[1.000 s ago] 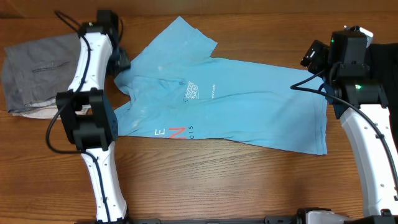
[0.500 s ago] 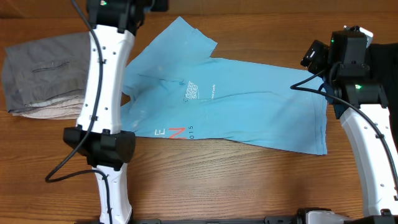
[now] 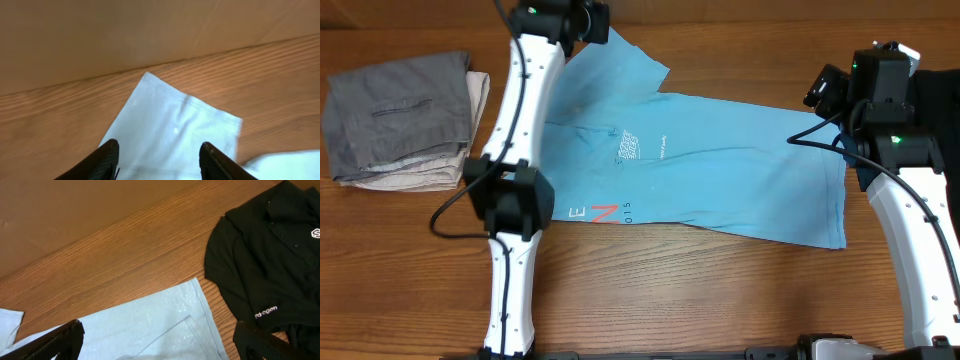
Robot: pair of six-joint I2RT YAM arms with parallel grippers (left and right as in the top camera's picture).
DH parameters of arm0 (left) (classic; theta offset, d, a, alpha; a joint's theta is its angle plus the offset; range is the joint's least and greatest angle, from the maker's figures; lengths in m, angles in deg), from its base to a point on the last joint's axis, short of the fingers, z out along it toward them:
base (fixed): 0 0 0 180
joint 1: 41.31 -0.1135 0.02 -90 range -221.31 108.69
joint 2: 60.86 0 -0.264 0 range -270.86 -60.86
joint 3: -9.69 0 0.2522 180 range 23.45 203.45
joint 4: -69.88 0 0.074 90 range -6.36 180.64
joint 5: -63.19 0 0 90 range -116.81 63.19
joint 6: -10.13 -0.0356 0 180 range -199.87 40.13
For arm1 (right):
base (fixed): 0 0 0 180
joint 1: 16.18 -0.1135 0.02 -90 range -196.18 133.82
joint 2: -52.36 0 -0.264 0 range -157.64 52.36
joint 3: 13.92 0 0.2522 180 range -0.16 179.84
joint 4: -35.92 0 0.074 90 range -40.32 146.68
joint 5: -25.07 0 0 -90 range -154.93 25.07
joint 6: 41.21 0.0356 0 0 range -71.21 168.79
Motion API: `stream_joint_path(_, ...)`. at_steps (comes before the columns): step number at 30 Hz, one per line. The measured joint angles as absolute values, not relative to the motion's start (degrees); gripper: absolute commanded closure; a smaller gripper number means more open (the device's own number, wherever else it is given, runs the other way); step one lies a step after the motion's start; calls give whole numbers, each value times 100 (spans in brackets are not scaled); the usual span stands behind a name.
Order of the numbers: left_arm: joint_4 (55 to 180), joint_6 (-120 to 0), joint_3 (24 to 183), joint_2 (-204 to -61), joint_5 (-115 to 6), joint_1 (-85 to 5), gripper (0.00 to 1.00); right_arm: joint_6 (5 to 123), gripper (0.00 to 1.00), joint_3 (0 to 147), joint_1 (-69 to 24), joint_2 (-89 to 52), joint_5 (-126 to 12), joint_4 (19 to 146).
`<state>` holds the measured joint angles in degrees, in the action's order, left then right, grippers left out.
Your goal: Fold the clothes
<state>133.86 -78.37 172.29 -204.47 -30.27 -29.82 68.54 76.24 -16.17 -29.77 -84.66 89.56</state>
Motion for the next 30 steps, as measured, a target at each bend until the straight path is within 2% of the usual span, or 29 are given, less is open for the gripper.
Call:
stream_joint_path(6, 12488, -7946, 17227, -21090, -3030, -2982, 46, 6852, 0, 7624, -1617, -2977, -8468, 8951)
stream_joint_path(19, 11369, -8312, 17227, -22207, -3025, -3033, 46, 6854, 0, 7624, -1617, -2977, -8466, 8951)
stream_joint_path(25, 11227, -8436, 17227, -22436, -2853, -3033, 46, 6854, 0, 7624, -1617, -2977, -8468, 8953)
stream_joint_path(30, 11574, -8438, 17312, -22441, -2662, -3044, 46, 6852, 0, 7624, -1617, -2977, -8468, 8956)
